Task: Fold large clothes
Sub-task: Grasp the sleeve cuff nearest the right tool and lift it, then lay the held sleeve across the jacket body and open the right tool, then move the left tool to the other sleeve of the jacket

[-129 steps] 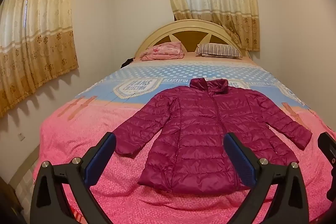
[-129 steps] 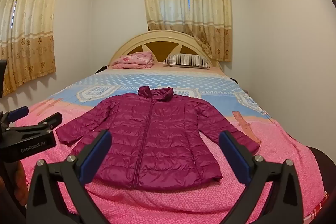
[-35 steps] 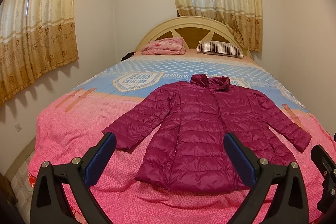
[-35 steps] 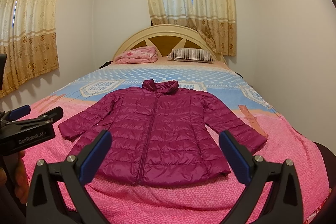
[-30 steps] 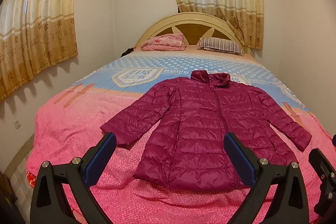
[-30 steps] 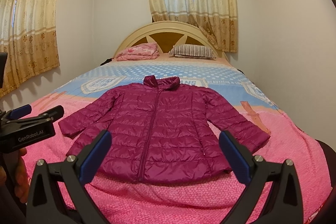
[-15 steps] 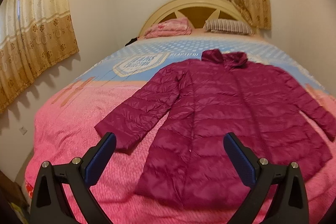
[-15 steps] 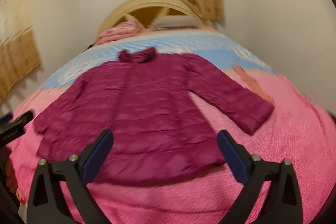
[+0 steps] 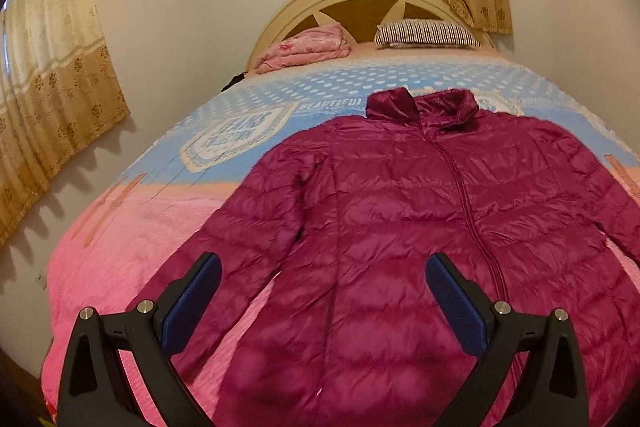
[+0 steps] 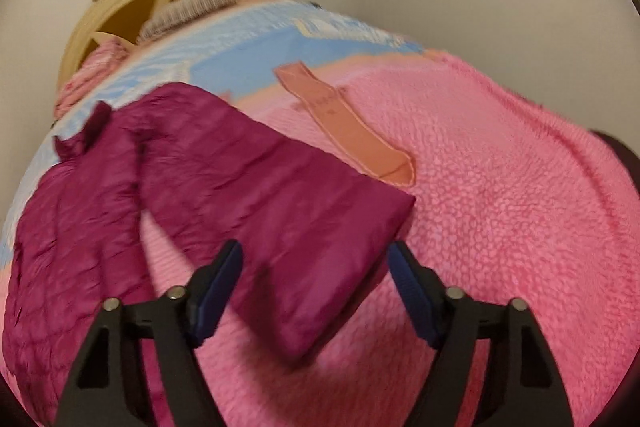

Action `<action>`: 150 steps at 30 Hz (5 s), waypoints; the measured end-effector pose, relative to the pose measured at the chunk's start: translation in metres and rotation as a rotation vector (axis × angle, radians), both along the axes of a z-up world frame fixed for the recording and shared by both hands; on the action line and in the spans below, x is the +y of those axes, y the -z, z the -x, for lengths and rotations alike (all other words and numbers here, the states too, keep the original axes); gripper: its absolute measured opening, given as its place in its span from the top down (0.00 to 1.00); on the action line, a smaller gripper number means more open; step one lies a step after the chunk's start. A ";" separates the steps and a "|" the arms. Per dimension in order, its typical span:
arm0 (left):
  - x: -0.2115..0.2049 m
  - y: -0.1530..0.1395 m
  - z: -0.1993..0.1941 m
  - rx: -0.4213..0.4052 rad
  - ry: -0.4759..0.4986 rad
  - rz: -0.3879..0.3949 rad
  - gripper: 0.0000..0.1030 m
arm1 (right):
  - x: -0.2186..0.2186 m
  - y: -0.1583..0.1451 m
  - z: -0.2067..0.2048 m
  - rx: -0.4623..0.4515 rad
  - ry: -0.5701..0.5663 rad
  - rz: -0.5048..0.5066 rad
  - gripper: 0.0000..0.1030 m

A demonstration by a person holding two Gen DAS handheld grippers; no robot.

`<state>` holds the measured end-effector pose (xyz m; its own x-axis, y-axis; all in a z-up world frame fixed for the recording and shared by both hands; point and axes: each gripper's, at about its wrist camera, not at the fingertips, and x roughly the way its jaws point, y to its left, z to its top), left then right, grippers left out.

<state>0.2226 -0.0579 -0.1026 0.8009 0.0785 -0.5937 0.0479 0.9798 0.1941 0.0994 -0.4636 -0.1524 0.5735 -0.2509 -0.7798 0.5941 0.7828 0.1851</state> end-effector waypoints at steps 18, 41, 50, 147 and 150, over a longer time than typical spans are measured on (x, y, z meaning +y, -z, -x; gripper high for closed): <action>-0.011 0.034 -0.100 0.094 -0.017 -0.094 0.01 | 0.010 -0.044 -0.087 -0.070 -0.177 0.153 0.88; 0.103 0.049 -0.133 0.109 -0.179 -0.059 0.01 | 0.254 -0.062 -0.240 -0.160 -0.659 0.370 0.88; 0.140 0.064 -0.153 0.136 -0.269 -0.021 0.01 | 0.315 -0.012 -0.261 -0.089 -0.780 0.399 0.88; 0.261 0.087 -0.065 0.210 -0.529 0.024 0.01 | 0.219 -0.019 -0.258 -0.125 -0.519 0.374 0.33; 0.260 0.094 -0.071 0.210 -0.551 0.062 0.01 | 0.176 0.011 -0.283 -0.002 -0.437 0.341 0.47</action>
